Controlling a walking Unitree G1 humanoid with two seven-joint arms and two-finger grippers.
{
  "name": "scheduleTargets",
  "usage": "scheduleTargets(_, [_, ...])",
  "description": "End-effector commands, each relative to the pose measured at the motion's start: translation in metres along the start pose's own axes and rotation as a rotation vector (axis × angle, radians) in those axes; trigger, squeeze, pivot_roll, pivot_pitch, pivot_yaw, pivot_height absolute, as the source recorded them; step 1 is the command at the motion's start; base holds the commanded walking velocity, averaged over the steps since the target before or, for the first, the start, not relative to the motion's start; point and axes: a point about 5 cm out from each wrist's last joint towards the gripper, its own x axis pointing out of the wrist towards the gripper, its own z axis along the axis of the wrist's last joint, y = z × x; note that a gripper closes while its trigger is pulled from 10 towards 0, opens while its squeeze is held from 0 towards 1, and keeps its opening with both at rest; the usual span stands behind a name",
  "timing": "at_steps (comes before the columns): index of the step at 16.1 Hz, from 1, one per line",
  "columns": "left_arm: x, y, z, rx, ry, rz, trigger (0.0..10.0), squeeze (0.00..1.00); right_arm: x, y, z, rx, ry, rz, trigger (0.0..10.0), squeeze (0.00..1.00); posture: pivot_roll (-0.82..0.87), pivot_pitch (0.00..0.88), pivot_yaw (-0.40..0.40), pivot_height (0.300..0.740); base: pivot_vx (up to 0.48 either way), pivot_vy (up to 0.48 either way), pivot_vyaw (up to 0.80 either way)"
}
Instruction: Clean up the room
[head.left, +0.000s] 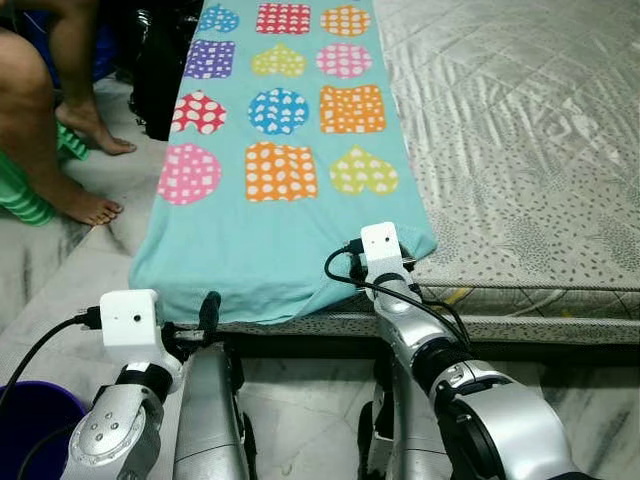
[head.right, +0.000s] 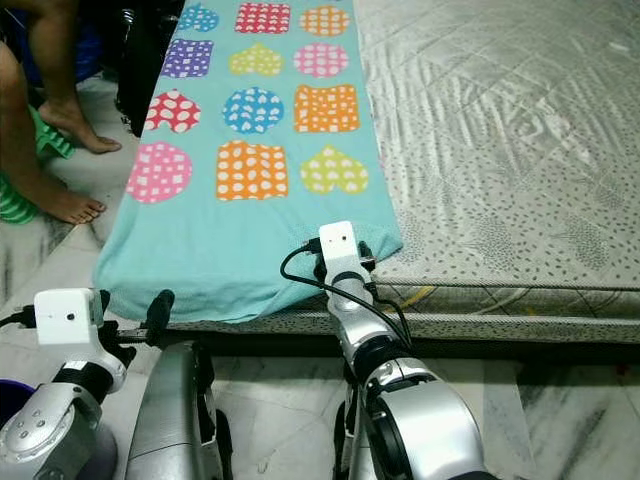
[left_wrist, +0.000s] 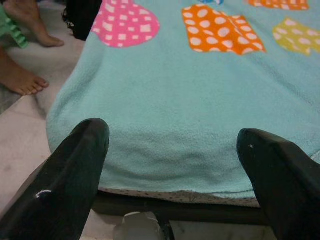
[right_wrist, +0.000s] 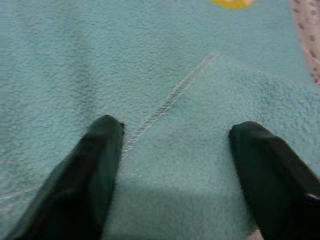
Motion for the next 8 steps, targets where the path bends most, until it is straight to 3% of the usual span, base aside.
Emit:
scheduleTargets(1, [-0.0009,0.0011,-0.0027,0.003,0.018,0.007,10.0,0.00,-0.0022,0.0033,-0.0115,-0.006,0.054,0.017,0.0,0.00,0.17,0.266,0.007,0.531,0.000,0.000,0.00])
scheduleTargets(8, [0.0033,0.0042,0.0000,0.009,0.007,0.012,10.0,0.00,-0.0010,0.0022,-0.0062,0.070,0.037,0.021,0.0,0.00,0.17,0.256,0.010,0.531,0.000,0.000,0.00])
